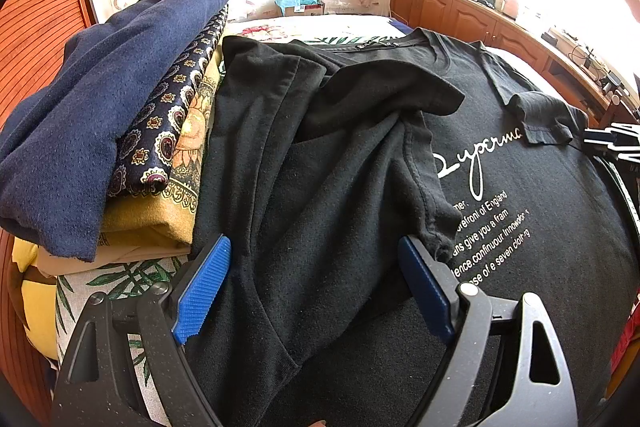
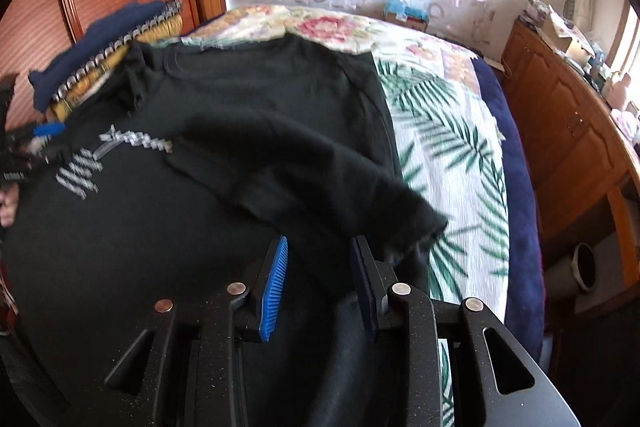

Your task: Fold small clothes

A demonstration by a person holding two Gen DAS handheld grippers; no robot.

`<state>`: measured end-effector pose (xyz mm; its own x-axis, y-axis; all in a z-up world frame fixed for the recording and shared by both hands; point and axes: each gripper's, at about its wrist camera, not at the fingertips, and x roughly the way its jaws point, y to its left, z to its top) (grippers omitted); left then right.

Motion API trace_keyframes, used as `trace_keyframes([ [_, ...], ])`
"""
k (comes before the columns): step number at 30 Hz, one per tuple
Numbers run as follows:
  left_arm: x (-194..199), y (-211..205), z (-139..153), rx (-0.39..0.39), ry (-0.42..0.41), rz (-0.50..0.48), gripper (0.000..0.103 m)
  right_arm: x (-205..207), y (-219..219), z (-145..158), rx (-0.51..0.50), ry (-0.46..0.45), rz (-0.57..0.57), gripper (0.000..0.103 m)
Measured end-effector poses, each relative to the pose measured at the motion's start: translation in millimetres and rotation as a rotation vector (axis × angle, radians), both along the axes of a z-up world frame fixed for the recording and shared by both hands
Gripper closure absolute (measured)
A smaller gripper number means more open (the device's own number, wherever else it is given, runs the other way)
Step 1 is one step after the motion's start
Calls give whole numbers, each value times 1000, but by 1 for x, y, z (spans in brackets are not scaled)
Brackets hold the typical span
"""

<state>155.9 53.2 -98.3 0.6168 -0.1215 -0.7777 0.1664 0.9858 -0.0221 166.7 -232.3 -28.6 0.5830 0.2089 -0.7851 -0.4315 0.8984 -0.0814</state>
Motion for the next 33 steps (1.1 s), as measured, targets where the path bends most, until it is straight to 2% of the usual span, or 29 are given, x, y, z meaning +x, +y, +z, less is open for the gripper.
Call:
trace_keyframes([
  [9, 0, 0, 0, 0, 0, 0, 17, -5, 8, -8, -70, -50, 17, 69],
  [11, 0, 0, 0, -1, 0, 0, 17, -5, 9, -10, -67, -46, 30, 83],
  [12, 0, 1, 0, -1, 0, 0, 17, -7, 10, -10, -66, -42, 41, 94],
  [14, 0, 1, 0, -1, 0, 0, 17, -10, 13, -11, -97, -49, 45, 98],
  [16, 0, 0, 0, -1, 0, 0, 17, -10, 11, -9, -52, -21, 63, 101],
  [18, 0, 1, 0, -1, 0, 0, 17, -10, 9, -7, -52, -26, 63, 101],
  [27, 0, 1, 0, -1, 0, 0, 17, -29, 18, 29, 85, -42, 134, 101],
  [33, 0, 0, 0, -2, 1, 0, 17, -30, 26, 36, 175, 12, 189, 101],
])
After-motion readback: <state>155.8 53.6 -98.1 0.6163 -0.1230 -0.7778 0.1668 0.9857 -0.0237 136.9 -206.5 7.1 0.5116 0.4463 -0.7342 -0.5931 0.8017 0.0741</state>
